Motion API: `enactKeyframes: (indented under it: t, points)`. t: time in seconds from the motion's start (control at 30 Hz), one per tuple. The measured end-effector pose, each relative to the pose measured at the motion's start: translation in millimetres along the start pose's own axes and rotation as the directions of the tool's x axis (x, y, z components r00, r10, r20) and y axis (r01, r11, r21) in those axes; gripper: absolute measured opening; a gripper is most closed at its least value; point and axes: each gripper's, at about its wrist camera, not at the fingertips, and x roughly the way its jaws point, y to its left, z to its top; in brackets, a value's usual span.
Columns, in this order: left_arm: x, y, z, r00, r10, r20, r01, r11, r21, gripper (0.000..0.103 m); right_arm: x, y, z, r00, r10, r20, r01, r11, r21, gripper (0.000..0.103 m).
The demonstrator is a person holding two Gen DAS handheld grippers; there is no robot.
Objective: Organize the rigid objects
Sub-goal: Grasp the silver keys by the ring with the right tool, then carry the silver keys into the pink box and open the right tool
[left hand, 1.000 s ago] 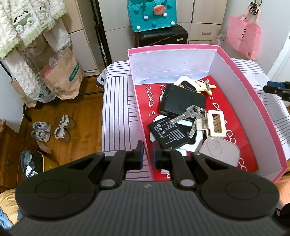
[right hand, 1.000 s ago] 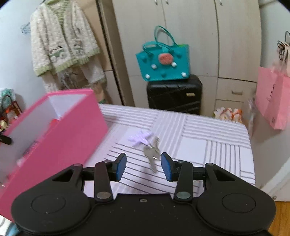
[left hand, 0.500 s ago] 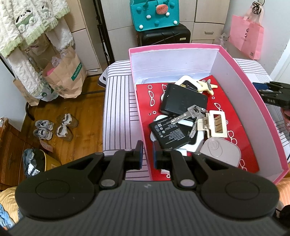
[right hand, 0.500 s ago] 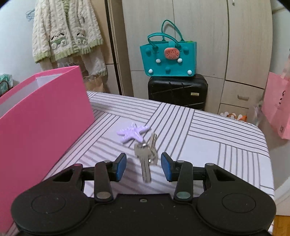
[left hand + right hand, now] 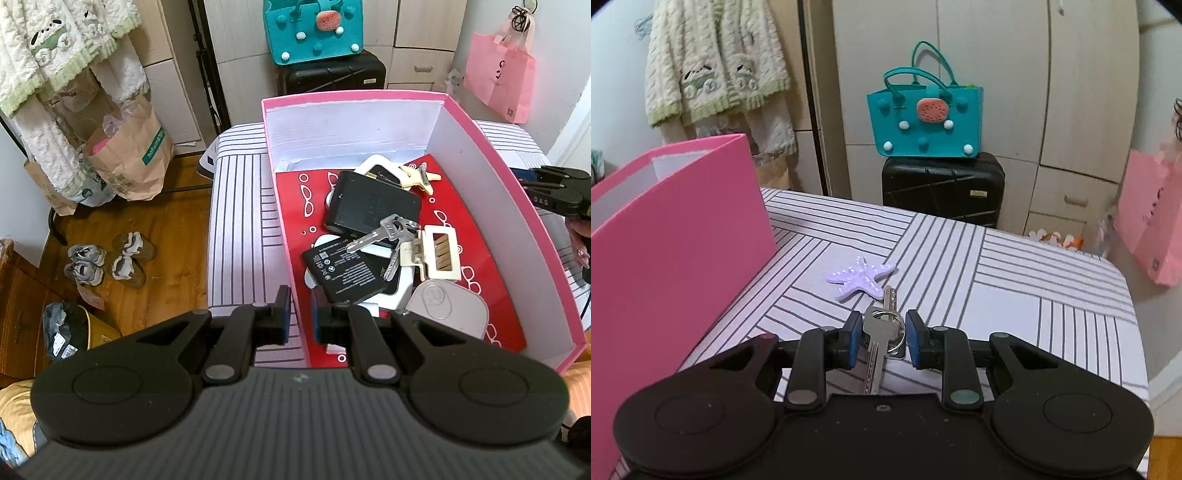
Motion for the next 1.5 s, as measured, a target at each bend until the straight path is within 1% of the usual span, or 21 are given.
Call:
enactKeyframes:
  t: [0.17, 0.27, 0.43, 0.63, 0.77, 0.93, 1.07, 1.17, 1.27, 1.37, 1.5]
  points:
    - [-0.8, 1.4, -2.0, 1.0, -0.006, 0.006, 0.006, 1.0, -0.001, 0.01, -13.2, -4.0, 1.9, 1.0, 0.002, 0.012, -0.003, 0.999, 0.039, 0.029]
    - [-1.5, 1.5, -3.5, 1.0, -0.006, 0.013, 0.006, 1.0, 0.0, 0.01, -26.4, 2.6, 5.2, 1.0, -0.003, 0.006, 0.003, 1.0, -0.006, 0.029]
    - [-1.6, -0.6, -4.3, 1.0, -0.003, 0.018, 0.002, 1.0, 0.012, 0.01, -53.6, 15.8, 13.9, 0.999, 0.001, 0.032, 0.001, 0.998, -0.063, 0.029]
    - [-2.5, 3.0, -6.4, 0.999, -0.018, 0.028, 0.018, 1.0, 0.006, 0.01, -87.5, 30.0, 28.1, 0.997, 0.032, 0.071, -0.027, 0.997, -0.071, 0.029]
    - [-3.9, 2.1, -6.6, 0.999, -0.018, 0.027, 0.017, 0.999, 0.027, 0.01, -105.4, 42.2, 38.2, 0.993, 0.077, 0.091, -0.07, 0.995, -0.07, 0.029]
    - [-4.3, 0.0, -6.5, 1.0, -0.019, 0.024, 0.017, 0.998, 0.058, 0.01, -122.2, 64.0, 57.0, 0.987, 0.107, 0.116, -0.097, 0.991, -0.088, 0.029]
    - [-3.9, -0.7, -7.4, 0.999, -0.017, 0.03, 0.015, 0.998, 0.06, 0.01, -132.3, 86.7, 72.9, 0.973, 0.185, 0.139, -0.169, 0.979, -0.117, 0.029]
    - [-4.4, -1.0, -8.3, 0.999, -0.016, 0.033, 0.014, 0.998, 0.058, 0.01, -135.1, 104.6, 82.9, 0.957, 0.253, 0.145, -0.233, 0.962, -0.141, 0.029]
    - [-4.3, -1.3, -8.3, 0.999, -0.018, 0.032, 0.016, 0.998, 0.058, 0.01, -129.2, 120.2, 90.3, 0.939, 0.323, 0.117, -0.305, 0.941, -0.149, 0.029]
    - [-4.9, -1.9, -8.4, 0.999, -0.021, 0.034, 0.019, 0.998, 0.057, 0.01, -114.9, 138.0, 95.7, 0.919, 0.388, 0.073, -0.375, 0.915, -0.151, 0.029]
    - [-6.1, -0.1, -8.5, 0.999, -0.028, 0.036, 0.026, 0.998, 0.053, 0.01, -91.0, 159.8, 96.0, 0.902, 0.431, 0.009, -0.425, 0.893, -0.149, 0.029]
